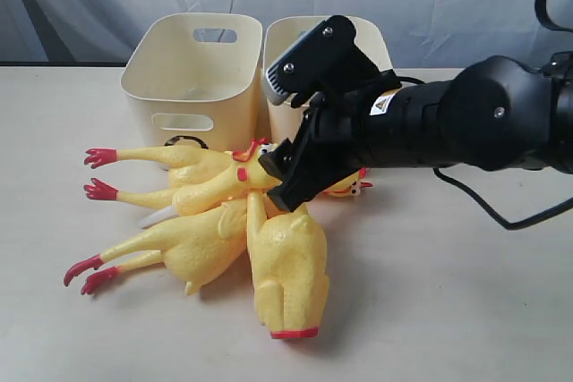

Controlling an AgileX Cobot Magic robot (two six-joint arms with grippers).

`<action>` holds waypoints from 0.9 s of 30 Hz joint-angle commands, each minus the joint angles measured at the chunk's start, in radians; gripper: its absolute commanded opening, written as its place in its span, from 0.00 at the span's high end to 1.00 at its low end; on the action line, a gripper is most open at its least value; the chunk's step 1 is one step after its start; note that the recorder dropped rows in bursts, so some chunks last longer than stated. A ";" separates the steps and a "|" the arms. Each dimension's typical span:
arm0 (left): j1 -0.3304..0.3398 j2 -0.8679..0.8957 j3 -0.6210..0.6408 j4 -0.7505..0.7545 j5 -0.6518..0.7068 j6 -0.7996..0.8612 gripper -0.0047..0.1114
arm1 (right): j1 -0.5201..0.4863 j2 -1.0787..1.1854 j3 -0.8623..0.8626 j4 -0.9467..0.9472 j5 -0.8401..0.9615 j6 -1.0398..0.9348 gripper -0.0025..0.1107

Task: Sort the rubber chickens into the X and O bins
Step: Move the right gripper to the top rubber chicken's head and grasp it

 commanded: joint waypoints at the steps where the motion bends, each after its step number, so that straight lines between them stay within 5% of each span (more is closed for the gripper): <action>1: 0.001 -0.006 0.003 0.007 0.000 -0.001 0.96 | 0.004 0.037 -0.008 -0.013 -0.042 -0.006 0.37; 27: 0.001 -0.006 0.003 0.007 0.000 -0.001 0.96 | 0.008 0.143 -0.013 -0.006 -0.118 -0.004 0.37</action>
